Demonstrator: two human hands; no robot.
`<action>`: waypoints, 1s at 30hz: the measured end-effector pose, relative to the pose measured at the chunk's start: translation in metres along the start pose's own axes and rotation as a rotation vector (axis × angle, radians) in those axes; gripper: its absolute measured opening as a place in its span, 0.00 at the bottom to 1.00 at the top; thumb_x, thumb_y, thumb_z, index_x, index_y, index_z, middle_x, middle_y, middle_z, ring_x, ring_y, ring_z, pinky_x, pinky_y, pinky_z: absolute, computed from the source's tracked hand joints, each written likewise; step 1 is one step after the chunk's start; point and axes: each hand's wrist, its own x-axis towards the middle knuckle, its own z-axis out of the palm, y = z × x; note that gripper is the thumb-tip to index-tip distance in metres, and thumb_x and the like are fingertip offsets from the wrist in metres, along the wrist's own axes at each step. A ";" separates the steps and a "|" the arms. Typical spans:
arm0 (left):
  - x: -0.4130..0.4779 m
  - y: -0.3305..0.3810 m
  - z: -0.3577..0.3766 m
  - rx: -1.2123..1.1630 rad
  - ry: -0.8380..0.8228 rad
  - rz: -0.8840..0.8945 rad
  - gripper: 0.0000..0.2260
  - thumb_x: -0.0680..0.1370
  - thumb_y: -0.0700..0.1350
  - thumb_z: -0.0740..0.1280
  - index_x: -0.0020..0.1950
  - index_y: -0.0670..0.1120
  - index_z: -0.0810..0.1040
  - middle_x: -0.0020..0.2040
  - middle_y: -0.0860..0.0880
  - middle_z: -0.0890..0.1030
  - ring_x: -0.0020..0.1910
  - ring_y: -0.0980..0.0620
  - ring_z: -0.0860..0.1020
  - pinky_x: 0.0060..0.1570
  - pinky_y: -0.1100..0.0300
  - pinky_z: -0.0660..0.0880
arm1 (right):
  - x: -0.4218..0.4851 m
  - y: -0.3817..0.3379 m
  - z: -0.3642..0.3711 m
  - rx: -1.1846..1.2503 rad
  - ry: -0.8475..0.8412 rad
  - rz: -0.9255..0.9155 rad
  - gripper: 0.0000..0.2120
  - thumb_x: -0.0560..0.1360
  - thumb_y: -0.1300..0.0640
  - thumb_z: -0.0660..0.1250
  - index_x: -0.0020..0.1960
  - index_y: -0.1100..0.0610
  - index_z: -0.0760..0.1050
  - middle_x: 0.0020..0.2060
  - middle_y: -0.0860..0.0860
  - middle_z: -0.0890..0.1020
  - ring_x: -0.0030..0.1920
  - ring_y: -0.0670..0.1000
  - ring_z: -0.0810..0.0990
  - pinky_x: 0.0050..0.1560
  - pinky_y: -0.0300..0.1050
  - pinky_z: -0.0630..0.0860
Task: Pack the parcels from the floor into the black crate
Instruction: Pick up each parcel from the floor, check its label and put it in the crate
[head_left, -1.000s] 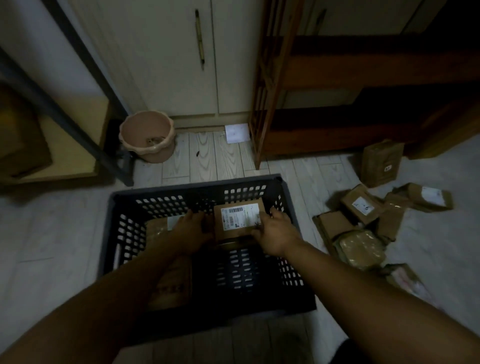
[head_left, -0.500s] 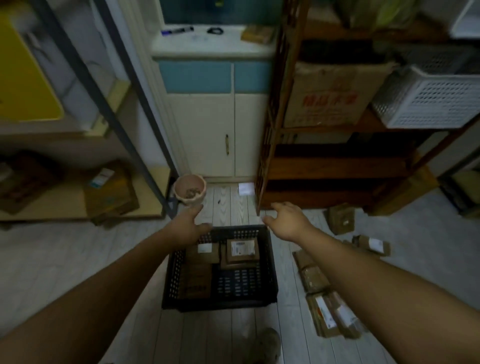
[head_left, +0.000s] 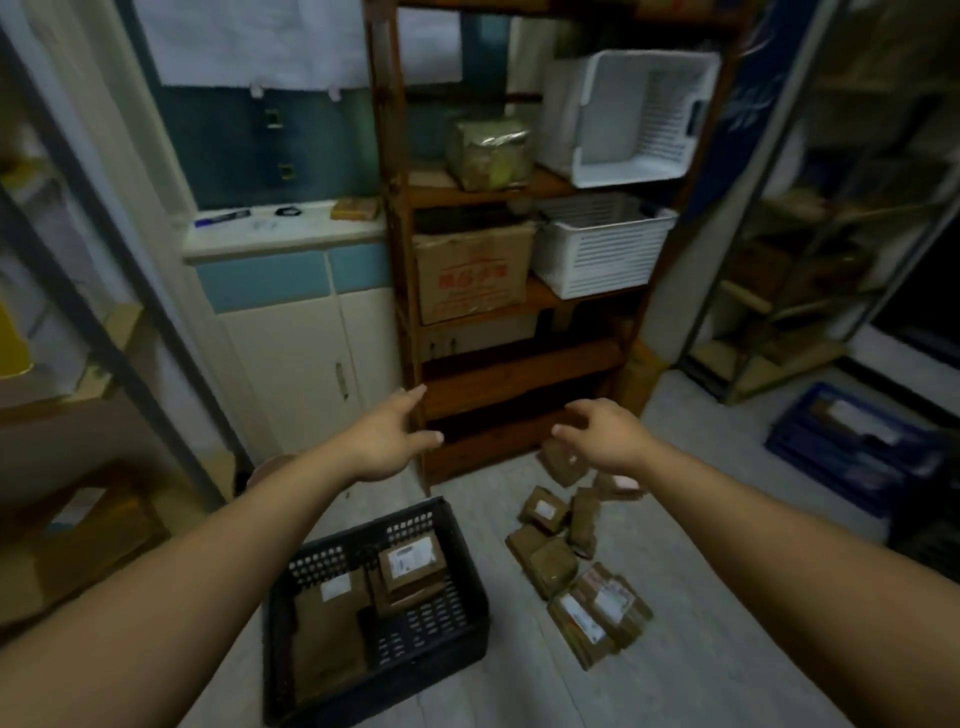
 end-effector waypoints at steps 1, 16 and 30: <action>0.002 0.014 0.007 0.010 -0.003 0.023 0.33 0.78 0.52 0.64 0.77 0.52 0.50 0.78 0.48 0.52 0.76 0.49 0.53 0.73 0.54 0.53 | -0.005 0.013 -0.013 0.011 0.009 0.018 0.29 0.77 0.42 0.61 0.74 0.53 0.63 0.72 0.53 0.66 0.69 0.55 0.69 0.66 0.48 0.68; 0.080 0.271 0.217 -0.011 -0.200 0.134 0.33 0.78 0.54 0.64 0.78 0.52 0.51 0.78 0.47 0.49 0.76 0.48 0.52 0.71 0.56 0.56 | -0.050 0.304 -0.190 0.081 0.167 0.187 0.26 0.78 0.45 0.62 0.73 0.52 0.65 0.72 0.53 0.68 0.69 0.54 0.68 0.66 0.48 0.66; 0.230 0.246 0.297 -0.089 -0.217 -0.140 0.31 0.78 0.53 0.63 0.77 0.51 0.53 0.77 0.47 0.57 0.74 0.46 0.59 0.70 0.56 0.59 | 0.116 0.384 -0.152 0.092 -0.115 0.152 0.28 0.77 0.45 0.63 0.73 0.54 0.64 0.72 0.52 0.67 0.70 0.53 0.67 0.68 0.45 0.64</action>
